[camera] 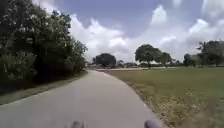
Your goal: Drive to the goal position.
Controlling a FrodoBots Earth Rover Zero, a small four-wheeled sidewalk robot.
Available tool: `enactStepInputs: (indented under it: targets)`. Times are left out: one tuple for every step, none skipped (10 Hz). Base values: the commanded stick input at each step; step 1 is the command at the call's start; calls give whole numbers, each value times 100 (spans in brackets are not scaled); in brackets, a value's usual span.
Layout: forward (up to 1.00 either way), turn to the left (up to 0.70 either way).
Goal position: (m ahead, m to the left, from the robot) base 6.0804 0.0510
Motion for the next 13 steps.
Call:
enactStepInputs:
  targets:
    - [85,0]
    - [85,0]
    - [85,0]
    - [85,0]
    - [85,0]
    - [85,0]
    - [85,0]
    - [85,0]
    - [85,0]
    - [85,0]
    - [85,0]
    - [85,0]
    - [85,0]
